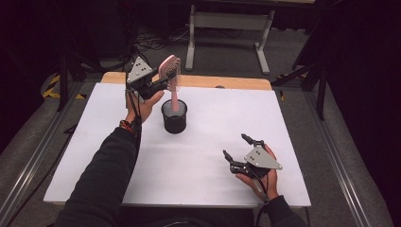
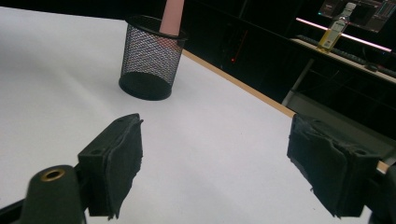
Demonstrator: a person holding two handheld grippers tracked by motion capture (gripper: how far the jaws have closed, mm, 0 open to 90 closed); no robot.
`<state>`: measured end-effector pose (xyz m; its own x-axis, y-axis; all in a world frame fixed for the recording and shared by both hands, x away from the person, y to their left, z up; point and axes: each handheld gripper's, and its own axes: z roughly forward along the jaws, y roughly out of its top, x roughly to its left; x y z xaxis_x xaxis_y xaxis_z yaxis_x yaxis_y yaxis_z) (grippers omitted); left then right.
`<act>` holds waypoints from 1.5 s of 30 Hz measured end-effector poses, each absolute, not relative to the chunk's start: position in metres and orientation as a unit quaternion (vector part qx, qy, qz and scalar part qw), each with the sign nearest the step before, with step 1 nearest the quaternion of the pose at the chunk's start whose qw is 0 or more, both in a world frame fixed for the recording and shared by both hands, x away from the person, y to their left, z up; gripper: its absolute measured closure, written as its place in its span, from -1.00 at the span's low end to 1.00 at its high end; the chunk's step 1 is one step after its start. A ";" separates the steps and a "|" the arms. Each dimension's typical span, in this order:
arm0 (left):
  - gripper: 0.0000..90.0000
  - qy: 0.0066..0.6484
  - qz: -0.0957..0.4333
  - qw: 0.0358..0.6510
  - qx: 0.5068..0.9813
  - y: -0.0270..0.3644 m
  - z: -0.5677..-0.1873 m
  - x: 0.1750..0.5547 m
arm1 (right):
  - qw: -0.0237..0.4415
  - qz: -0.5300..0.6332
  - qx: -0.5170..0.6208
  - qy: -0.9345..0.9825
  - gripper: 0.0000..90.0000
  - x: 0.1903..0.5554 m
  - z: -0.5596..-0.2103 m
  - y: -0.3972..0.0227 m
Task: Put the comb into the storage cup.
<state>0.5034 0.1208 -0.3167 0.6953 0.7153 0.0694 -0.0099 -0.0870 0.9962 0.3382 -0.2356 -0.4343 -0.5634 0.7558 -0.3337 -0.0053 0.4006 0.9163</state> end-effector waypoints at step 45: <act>0.37 0.302 0.249 0.615 0.684 0.137 -0.377 0.505 | 0.382 0.477 0.249 0.751 -0.58 0.341 -0.438 -0.232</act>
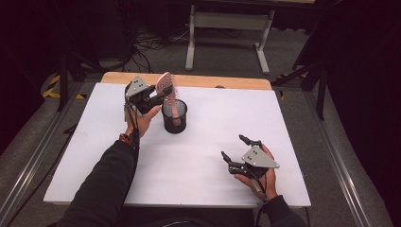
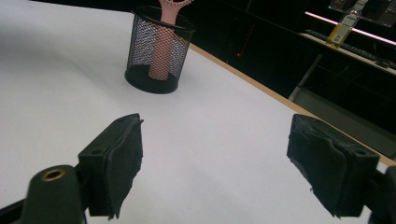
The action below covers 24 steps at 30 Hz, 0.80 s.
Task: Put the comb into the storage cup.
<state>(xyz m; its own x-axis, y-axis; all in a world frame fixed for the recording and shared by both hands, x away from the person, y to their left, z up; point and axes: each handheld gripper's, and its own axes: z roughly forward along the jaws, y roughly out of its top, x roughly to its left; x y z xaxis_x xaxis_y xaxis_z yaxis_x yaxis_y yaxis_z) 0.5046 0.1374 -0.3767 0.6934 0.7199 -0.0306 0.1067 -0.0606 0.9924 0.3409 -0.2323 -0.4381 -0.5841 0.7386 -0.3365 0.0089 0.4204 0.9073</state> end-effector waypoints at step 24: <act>0.24 0.336 0.238 0.619 0.669 0.173 -0.395 0.507 | 0.379 0.471 0.249 0.757 -0.58 0.344 -0.439 -0.234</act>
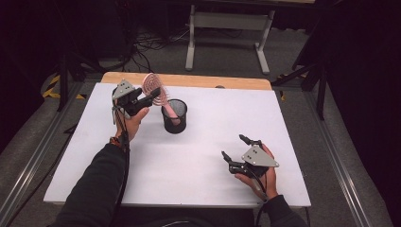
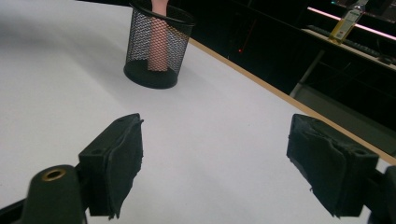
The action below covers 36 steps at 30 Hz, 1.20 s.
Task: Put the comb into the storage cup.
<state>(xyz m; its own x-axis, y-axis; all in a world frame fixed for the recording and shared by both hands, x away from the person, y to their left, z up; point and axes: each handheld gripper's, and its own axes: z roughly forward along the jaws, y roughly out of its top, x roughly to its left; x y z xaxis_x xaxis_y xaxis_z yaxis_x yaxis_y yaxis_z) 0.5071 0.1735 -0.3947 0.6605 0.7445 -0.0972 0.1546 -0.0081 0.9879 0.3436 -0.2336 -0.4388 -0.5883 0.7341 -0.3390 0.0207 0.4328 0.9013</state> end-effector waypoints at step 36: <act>-0.11 0.307 0.295 0.575 0.699 0.170 -0.382 0.493 | 0.366 0.473 0.242 0.763 -0.58 0.345 -0.439 -0.234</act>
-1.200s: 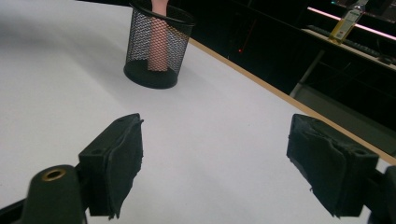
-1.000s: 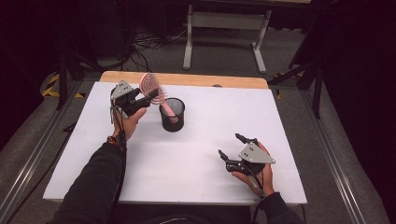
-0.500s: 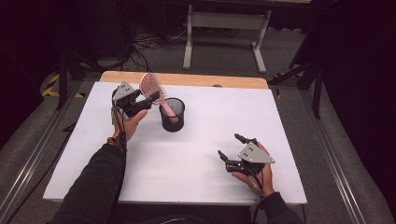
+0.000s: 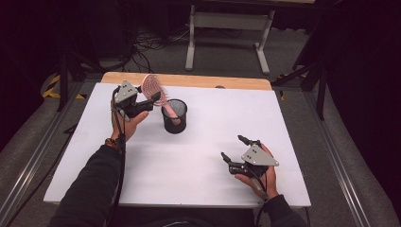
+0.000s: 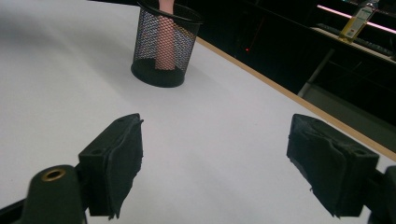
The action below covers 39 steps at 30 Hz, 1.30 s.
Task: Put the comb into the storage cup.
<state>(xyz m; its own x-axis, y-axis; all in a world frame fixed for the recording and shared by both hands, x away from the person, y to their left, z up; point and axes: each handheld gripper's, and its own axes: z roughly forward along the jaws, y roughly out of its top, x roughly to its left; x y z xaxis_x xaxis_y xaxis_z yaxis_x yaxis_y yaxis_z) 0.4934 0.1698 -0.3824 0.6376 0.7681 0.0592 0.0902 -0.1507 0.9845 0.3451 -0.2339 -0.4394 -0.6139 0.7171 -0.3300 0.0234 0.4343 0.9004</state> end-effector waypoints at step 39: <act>-0.89 0.266 0.332 0.570 0.703 0.175 -0.358 0.472 | 0.362 0.487 0.239 0.758 -0.64 0.344 -0.437 -0.234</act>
<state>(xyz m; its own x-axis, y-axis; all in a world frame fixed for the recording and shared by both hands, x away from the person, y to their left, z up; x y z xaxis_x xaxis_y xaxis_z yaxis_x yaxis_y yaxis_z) 0.4718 0.1750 -0.3584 0.6381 0.7521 0.1648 -0.0048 -0.2101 0.9777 0.3435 -0.2343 -0.4374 -0.6227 0.7157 -0.3162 0.0093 0.4108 0.9117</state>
